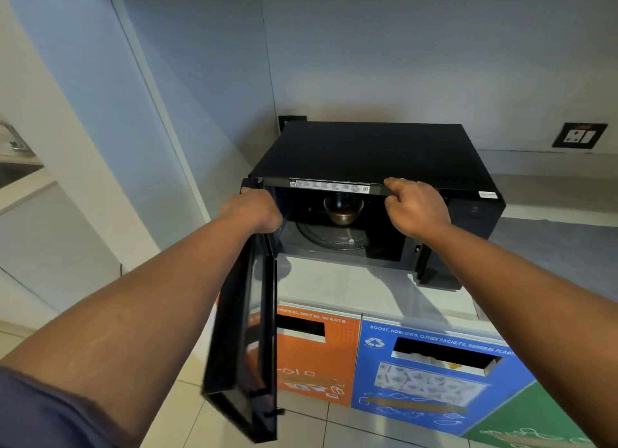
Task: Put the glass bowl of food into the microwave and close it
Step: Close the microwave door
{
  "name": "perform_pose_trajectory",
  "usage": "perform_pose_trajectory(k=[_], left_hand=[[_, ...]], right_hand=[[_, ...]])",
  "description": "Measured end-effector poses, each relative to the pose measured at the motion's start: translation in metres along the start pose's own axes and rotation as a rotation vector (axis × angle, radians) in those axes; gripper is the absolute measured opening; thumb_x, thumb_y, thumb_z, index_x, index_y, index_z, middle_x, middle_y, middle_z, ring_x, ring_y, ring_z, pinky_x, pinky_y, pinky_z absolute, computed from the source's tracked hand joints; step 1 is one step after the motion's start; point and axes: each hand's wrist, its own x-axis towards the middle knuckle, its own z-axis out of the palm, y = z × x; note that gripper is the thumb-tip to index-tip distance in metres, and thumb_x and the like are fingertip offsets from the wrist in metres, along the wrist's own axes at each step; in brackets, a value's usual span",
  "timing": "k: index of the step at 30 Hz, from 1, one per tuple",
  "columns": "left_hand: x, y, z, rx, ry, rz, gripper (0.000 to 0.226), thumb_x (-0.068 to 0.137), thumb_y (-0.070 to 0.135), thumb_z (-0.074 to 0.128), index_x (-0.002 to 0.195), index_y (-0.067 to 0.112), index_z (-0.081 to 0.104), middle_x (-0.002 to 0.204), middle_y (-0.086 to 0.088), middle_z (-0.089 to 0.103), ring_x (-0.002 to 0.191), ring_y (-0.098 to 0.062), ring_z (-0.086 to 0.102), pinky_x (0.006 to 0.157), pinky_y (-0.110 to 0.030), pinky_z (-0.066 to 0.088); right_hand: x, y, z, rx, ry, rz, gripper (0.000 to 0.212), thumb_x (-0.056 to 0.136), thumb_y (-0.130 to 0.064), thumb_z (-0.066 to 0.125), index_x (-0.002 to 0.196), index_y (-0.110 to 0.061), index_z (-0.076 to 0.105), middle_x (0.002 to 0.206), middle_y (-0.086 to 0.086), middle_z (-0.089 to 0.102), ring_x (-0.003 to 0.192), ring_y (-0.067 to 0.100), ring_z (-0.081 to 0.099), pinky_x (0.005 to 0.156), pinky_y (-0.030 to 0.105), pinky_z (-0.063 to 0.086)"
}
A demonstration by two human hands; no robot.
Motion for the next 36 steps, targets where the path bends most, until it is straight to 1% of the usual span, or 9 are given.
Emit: perform_pose_trajectory(k=[4, 7, 11, 15, 21, 26, 29, 32, 36], left_hand=[[0.002, 0.007, 0.003, -0.068, -0.039, 0.003, 0.067, 0.086, 0.018, 0.047, 0.151, 0.006, 0.042, 0.167, -0.021, 0.024, 0.137, -0.041, 0.050, 0.102, -0.047, 0.047], [0.001, 0.015, 0.007, -0.170, -0.055, -0.020, 0.078, 0.091, 0.020, 0.050, 0.160, 0.001, 0.019, 0.172, -0.019, 0.003, 0.144, -0.046, 0.040, 0.111, -0.051, 0.043], [-0.002, 0.027, 0.017, -0.287, -0.015, -0.043, 0.082, 0.098, 0.024, 0.049, 0.162, 0.003, 0.002, 0.172, -0.016, -0.009, 0.156, -0.044, 0.008, 0.125, -0.052, 0.020], [-0.002, 0.038, 0.023, -0.318, 0.043, 0.006, 0.079, 0.101, 0.036, 0.044, 0.163, 0.006, 0.005, 0.172, -0.016, -0.012, 0.158, -0.040, -0.011, 0.127, -0.051, 0.003], [-0.002, 0.060, 0.028, -0.237, 0.129, 0.322, 0.069, 0.104, 0.044, 0.035, 0.164, 0.016, 0.017, 0.174, -0.006, 0.005, 0.160, -0.032, -0.004, 0.127, -0.048, 0.004], [-0.009, 0.077, 0.032, -0.192, 0.198, 0.654, 0.060, 0.108, 0.052, 0.027, 0.162, 0.028, 0.026, 0.171, 0.004, 0.021, 0.160, -0.020, 0.009, 0.125, -0.043, 0.013], [-0.013, 0.089, 0.037, -0.133, 0.225, 0.768, 0.069, 0.103, 0.066, 0.020, 0.162, 0.031, 0.025, 0.171, 0.006, 0.022, 0.160, -0.017, 0.008, 0.125, -0.044, 0.014], [-0.014, 0.102, 0.038, -0.088, 0.234, 0.844, 0.082, 0.094, 0.080, 0.016, 0.163, 0.035, 0.018, 0.172, 0.007, 0.016, 0.160, -0.017, 0.005, 0.126, -0.045, 0.012], [-0.007, 0.118, 0.037, -0.020, 0.267, 0.903, 0.095, 0.088, 0.087, 0.022, 0.164, 0.032, 0.009, 0.173, 0.007, 0.010, 0.160, -0.018, 0.005, 0.126, -0.044, 0.012]], right_hand=[[0.001, -0.002, -0.008, 0.017, -0.035, 0.034, 0.048, 0.100, -0.021, 0.043, 0.148, -0.020, 0.051, 0.151, 0.005, 0.053, 0.138, 0.031, 0.049, 0.108, 0.040, 0.041], [0.004, -0.004, -0.012, 0.027, -0.061, 0.051, 0.047, 0.100, -0.022, 0.043, 0.147, -0.021, 0.052, 0.148, 0.007, 0.057, 0.133, 0.032, 0.053, 0.103, 0.041, 0.044], [0.010, -0.001, -0.015, 0.047, -0.097, 0.062, 0.047, 0.101, -0.024, 0.044, 0.147, -0.023, 0.052, 0.148, 0.007, 0.057, 0.133, 0.032, 0.054, 0.104, 0.043, 0.045], [0.013, 0.001, -0.018, 0.039, -0.148, 0.054, 0.047, 0.101, -0.026, 0.046, 0.147, -0.023, 0.050, 0.150, 0.004, 0.055, 0.136, 0.029, 0.051, 0.108, 0.042, 0.042], [0.019, 0.006, -0.026, 0.081, -0.224, 0.049, 0.047, 0.101, -0.027, 0.047, 0.148, -0.024, 0.050, 0.156, -0.002, 0.048, 0.143, 0.024, 0.043, 0.113, 0.041, 0.034], [0.022, 0.017, -0.028, 0.318, -0.286, 0.109, 0.043, 0.101, -0.022, 0.053, 0.143, -0.022, 0.055, 0.158, -0.005, 0.044, 0.147, 0.019, 0.038, 0.120, 0.042, 0.028], [0.019, 0.023, -0.027, 0.394, -0.287, 0.107, 0.040, 0.101, -0.020, 0.055, 0.141, -0.019, 0.058, 0.158, -0.005, 0.043, 0.146, 0.017, 0.037, 0.120, 0.040, 0.028], [0.013, 0.030, -0.030, 0.405, -0.220, 0.096, 0.038, 0.103, -0.024, 0.053, 0.139, -0.019, 0.060, 0.153, -0.003, 0.050, 0.142, 0.016, 0.044, 0.111, 0.031, 0.033], [0.004, 0.043, -0.038, 0.346, -0.141, 0.121, 0.045, 0.103, -0.039, 0.051, 0.143, -0.019, 0.055, 0.147, 0.002, 0.056, 0.136, 0.020, 0.050, 0.104, 0.032, 0.038]])
